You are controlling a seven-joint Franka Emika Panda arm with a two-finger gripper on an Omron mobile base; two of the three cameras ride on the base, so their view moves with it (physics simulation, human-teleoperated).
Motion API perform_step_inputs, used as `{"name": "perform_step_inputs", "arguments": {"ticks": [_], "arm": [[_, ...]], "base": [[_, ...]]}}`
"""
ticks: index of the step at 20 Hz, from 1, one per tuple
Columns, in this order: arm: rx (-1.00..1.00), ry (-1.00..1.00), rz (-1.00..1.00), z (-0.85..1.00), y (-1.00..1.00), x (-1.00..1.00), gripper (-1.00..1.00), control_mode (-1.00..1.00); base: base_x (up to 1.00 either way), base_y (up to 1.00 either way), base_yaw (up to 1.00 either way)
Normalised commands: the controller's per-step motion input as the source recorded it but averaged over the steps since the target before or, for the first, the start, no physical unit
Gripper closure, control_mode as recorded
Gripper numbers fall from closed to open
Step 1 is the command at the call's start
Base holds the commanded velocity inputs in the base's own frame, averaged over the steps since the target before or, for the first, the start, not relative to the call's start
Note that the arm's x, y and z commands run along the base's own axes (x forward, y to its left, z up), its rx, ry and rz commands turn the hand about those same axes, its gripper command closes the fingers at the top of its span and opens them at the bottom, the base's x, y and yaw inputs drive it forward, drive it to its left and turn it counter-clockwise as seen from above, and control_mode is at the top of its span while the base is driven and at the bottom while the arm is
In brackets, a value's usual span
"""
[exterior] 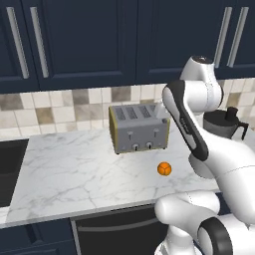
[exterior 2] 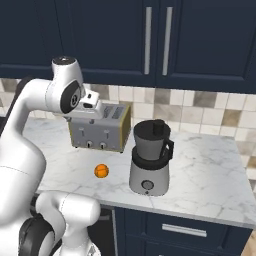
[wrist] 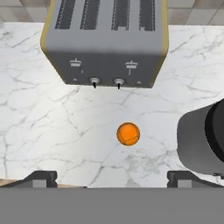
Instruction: Open the blender lid, put the orange in the blender, close the lid, and start the blender.
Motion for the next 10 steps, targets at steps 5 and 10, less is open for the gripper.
{"name": "perform_step_inputs", "arguments": {"ticks": [5, 10], "arm": [[0.04, -0.03, 0.00, 0.41, -0.64, 0.00, -1.00, -1.00], [0.01, -0.01, 0.00, 0.19, -0.92, 0.00, -1.00, -1.00]], "base": [[0.00, 0.00, 0.00], [0.00, 0.00, 0.00]]}}
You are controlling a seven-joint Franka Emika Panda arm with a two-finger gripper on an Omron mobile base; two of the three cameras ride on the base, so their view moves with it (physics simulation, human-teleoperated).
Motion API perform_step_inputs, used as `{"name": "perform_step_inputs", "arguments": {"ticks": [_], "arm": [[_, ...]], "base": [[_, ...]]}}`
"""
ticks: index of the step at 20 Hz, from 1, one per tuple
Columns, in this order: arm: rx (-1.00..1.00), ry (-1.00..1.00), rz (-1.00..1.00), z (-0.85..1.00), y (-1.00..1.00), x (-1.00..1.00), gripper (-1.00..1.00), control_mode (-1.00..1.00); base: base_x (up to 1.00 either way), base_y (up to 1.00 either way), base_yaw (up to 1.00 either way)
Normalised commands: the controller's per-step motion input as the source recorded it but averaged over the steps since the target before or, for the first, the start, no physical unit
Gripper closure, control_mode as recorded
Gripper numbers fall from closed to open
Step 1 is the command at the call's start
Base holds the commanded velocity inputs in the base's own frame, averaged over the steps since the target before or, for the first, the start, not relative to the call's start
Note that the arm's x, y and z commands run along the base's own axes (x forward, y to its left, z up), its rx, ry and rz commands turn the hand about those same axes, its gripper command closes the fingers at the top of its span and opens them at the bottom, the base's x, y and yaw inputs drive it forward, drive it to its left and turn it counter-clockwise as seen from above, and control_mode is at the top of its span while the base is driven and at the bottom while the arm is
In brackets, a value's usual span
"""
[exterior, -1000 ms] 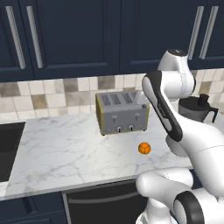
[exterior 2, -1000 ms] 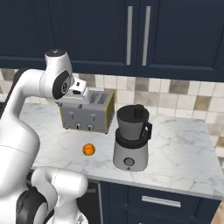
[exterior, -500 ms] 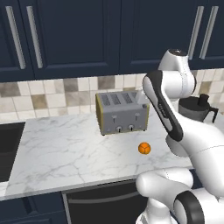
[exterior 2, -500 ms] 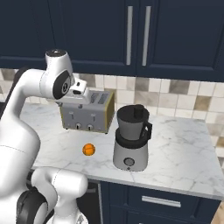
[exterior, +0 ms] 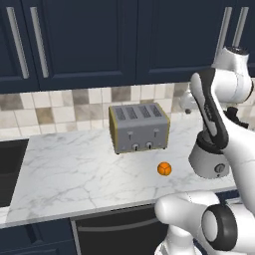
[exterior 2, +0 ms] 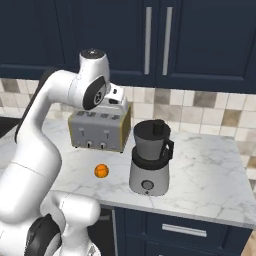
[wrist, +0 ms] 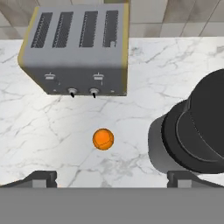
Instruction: Open the blender lid, put the orange in the blender, close the lid, and start the blender.
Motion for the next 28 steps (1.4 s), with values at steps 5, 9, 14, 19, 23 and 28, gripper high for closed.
{"name": "perform_step_inputs", "arguments": {"ticks": [5, 9, 14, 19, 23, 28], "arm": [[0.00, 0.01, -0.02, -0.10, -0.88, 0.00, -1.00, -1.00], [0.00, 0.02, -0.04, -0.18, -0.99, 0.00, -1.00, -1.00], [0.02, 0.00, -0.03, -0.08, -0.95, 0.00, -1.00, -1.00], [0.01, -0.07, 0.00, 0.00, -0.32, 0.00, -1.00, -1.00], [0.00, -0.01, 0.00, 0.00, 0.00, 0.14, -1.00, -1.00], [0.00, 0.00, 0.00, -0.03, 0.00, 0.16, -1.00, -1.00]], "base": [[0.00, 0.00, 0.00], [0.00, 0.00, 0.00], [0.00, 0.00, 0.00], [0.00, 0.00, 0.00], [0.00, 0.00, 0.00], [0.00, 0.00, 0.00]]}}
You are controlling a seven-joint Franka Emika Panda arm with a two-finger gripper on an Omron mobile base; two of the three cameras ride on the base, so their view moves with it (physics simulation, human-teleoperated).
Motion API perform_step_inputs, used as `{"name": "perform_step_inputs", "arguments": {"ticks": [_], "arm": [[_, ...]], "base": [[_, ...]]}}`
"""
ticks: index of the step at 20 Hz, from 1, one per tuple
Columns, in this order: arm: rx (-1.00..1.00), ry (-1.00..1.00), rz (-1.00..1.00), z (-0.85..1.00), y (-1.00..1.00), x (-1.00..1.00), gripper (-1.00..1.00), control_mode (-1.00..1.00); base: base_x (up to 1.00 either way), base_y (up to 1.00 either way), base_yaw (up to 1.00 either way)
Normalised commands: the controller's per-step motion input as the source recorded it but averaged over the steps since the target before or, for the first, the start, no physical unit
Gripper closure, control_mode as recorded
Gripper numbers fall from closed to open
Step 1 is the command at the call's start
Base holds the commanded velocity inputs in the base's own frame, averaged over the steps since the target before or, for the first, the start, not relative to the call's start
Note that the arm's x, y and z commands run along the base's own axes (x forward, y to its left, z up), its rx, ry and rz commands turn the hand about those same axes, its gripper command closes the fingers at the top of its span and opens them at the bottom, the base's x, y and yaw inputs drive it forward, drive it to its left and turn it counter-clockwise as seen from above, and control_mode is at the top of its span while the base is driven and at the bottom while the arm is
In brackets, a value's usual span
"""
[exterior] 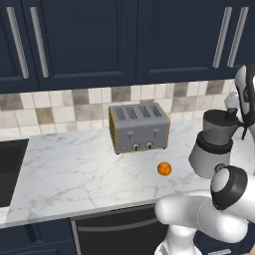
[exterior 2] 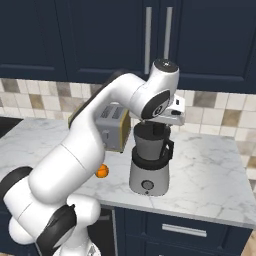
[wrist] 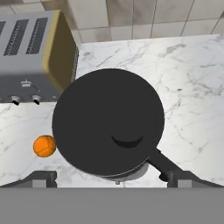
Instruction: Open the blender lid, put the orange in the blender, close the lid, and start the blender.
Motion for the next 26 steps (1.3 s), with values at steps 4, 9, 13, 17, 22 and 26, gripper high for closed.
{"name": "perform_step_inputs", "arguments": {"ticks": [4, 9, 13, 17, 22, 26], "arm": [[0.00, 0.00, 0.00, -0.15, 0.00, 0.22, -1.00, -1.00], [0.00, 0.00, 0.00, -0.16, 0.00, 0.24, -1.00, -1.00], [0.00, 0.00, 0.00, -0.09, 0.00, 0.19, -1.00, -1.00], [0.00, 0.00, 0.00, -0.08, -0.01, 0.07, -1.00, -1.00], [0.00, 0.00, 0.00, -0.16, 0.00, 0.04, -1.00, -1.00], [0.00, 0.00, 0.00, -0.15, 0.00, 0.00, -1.00, -1.00]], "base": [[0.00, 0.00, 0.00], [0.00, 0.00, 0.00], [0.00, 0.00, 0.00], [0.00, 0.00, 0.00], [0.00, 0.00, 0.00], [0.00, 0.00, 0.00]]}}
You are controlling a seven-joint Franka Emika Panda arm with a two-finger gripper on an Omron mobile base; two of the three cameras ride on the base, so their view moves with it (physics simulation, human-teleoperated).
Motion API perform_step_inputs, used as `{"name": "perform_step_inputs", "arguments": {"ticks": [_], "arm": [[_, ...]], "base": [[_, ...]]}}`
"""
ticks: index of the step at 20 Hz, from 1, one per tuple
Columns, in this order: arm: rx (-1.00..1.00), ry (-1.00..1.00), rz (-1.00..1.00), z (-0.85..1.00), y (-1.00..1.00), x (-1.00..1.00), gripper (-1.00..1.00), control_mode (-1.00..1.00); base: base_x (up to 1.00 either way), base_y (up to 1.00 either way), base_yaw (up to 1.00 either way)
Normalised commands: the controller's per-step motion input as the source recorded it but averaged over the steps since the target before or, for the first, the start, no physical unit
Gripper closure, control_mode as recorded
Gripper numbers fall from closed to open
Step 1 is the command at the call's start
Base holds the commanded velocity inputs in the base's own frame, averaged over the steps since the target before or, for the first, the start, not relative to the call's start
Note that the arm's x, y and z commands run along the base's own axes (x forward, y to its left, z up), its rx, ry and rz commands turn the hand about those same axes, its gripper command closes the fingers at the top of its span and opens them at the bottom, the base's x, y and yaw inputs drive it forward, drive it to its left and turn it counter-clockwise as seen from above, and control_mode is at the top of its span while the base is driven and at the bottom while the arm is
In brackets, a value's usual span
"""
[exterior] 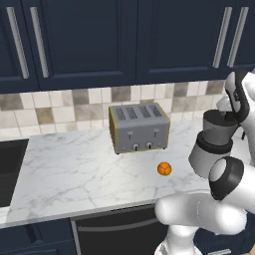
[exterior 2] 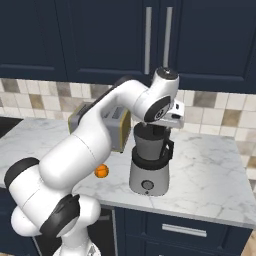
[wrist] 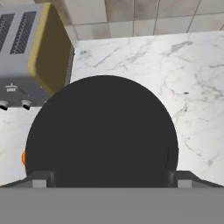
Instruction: Open the blender lid, put the orange in the blender, close the lid, and start the blender.
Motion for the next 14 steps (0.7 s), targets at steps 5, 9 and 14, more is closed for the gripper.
{"name": "perform_step_inputs", "arguments": {"ticks": [5, 9, 14], "arm": [[0.00, 0.00, 0.00, -0.06, 0.00, 0.05, -1.00, -1.00], [0.00, -0.01, 0.00, -0.01, 0.00, 0.02, 1.00, -1.00], [0.00, -0.06, 0.00, 0.00, 0.00, 0.01, 1.00, -1.00]], "base": [[0.00, 0.00, 0.00], [0.00, 0.00, 0.00], [0.00, 0.00, 0.00]]}}
